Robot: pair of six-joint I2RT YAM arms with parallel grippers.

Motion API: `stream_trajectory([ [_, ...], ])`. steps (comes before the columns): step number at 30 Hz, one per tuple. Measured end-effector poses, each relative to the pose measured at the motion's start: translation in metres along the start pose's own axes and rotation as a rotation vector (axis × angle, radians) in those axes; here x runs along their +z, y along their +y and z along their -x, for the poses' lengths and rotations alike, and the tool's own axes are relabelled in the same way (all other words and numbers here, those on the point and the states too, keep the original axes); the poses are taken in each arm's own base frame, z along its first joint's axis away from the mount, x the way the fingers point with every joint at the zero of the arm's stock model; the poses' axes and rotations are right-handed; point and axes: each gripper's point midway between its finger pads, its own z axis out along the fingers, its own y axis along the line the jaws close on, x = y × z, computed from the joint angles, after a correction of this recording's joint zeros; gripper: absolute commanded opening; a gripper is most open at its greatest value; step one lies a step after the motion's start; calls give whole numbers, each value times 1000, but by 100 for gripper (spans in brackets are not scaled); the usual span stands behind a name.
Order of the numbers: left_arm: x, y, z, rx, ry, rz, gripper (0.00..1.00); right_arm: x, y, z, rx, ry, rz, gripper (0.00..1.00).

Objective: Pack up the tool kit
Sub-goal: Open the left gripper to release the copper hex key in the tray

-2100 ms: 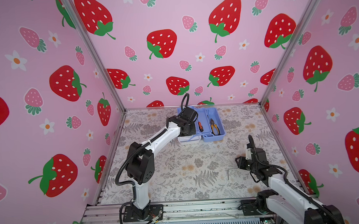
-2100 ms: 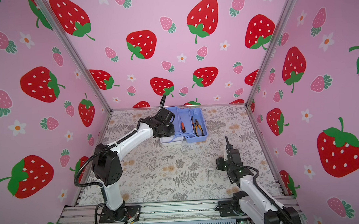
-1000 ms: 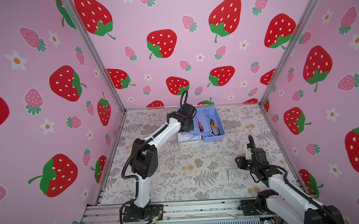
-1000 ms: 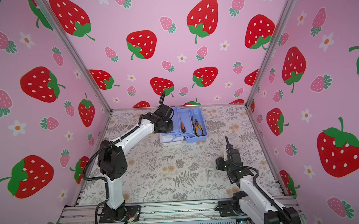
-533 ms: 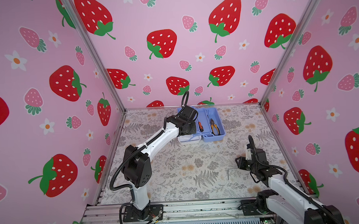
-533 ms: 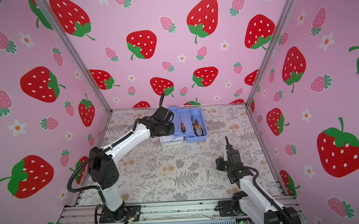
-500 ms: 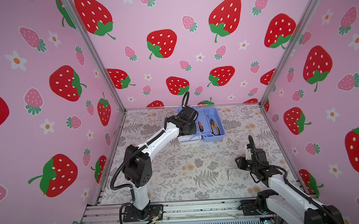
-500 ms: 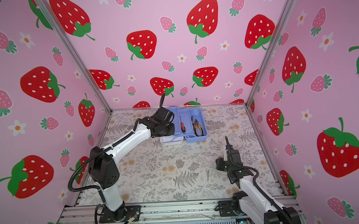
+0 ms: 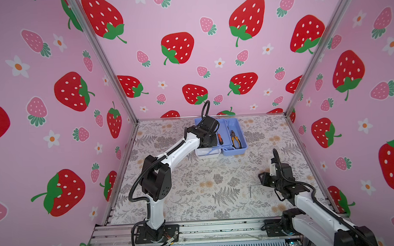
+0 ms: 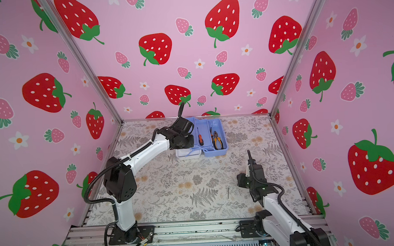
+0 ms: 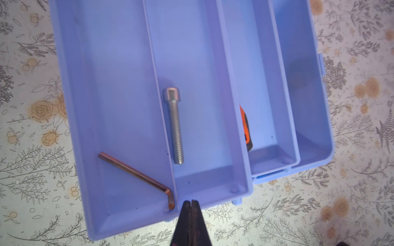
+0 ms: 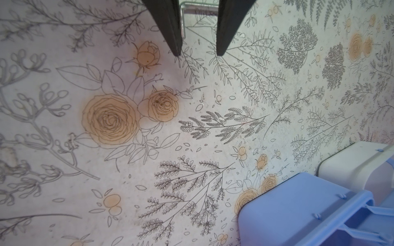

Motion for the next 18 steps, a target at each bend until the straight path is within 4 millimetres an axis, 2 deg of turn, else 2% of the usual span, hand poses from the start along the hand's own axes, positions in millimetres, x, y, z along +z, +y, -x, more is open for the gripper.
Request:
stream_trajectory([
  [6,12,5,0,-11,17,10,0,0,0,0,1,1,-1,31],
  [18,8,6,2,-12,12,8,0,1,0,2,1,-7,1,31],
])
